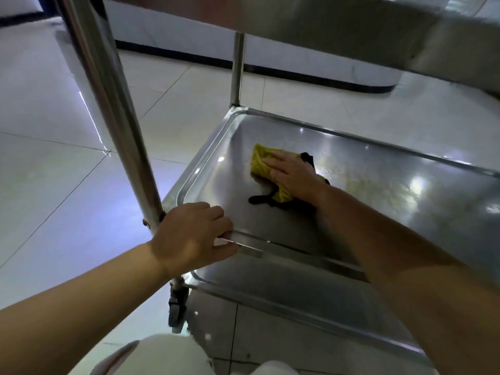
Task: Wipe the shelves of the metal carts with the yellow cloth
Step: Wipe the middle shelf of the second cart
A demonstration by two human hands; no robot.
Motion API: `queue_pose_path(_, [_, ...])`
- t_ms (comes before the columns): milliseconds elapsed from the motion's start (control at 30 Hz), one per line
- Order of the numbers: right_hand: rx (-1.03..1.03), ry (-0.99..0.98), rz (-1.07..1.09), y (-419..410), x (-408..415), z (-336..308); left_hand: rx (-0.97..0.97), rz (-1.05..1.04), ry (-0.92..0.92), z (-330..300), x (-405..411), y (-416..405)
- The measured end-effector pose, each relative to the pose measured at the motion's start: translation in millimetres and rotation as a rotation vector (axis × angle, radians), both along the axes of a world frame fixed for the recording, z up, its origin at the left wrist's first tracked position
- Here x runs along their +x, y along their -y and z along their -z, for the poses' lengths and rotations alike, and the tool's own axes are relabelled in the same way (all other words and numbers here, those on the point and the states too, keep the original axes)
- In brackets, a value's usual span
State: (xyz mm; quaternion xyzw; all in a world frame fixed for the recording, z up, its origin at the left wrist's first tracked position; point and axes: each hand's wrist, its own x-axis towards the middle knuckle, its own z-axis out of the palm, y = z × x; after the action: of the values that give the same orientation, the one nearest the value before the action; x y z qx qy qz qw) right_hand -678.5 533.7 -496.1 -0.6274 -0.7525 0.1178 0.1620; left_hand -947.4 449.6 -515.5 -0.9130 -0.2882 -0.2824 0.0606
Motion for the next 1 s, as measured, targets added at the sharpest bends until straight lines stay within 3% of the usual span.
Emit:
queue_pose_path(233, [-0.027,0.092,0.147,-53,22,-3,-0.055,-0.006,0.159,17,0,-5])
queue_pose_path(433, [-0.023,0.087,0.18,-27,16,-1,-0.094,-0.002,0.167,19,-1,-6])
queue_pose_path(833, [-0.096,-0.023,-0.163,125,-2,1,-0.132,-0.035,0.154,4,10,21])
queue_pose_path(1000, [-0.097,-0.14,-0.244,154,19,2,-0.101,0.08,0.009,-6,38,34])
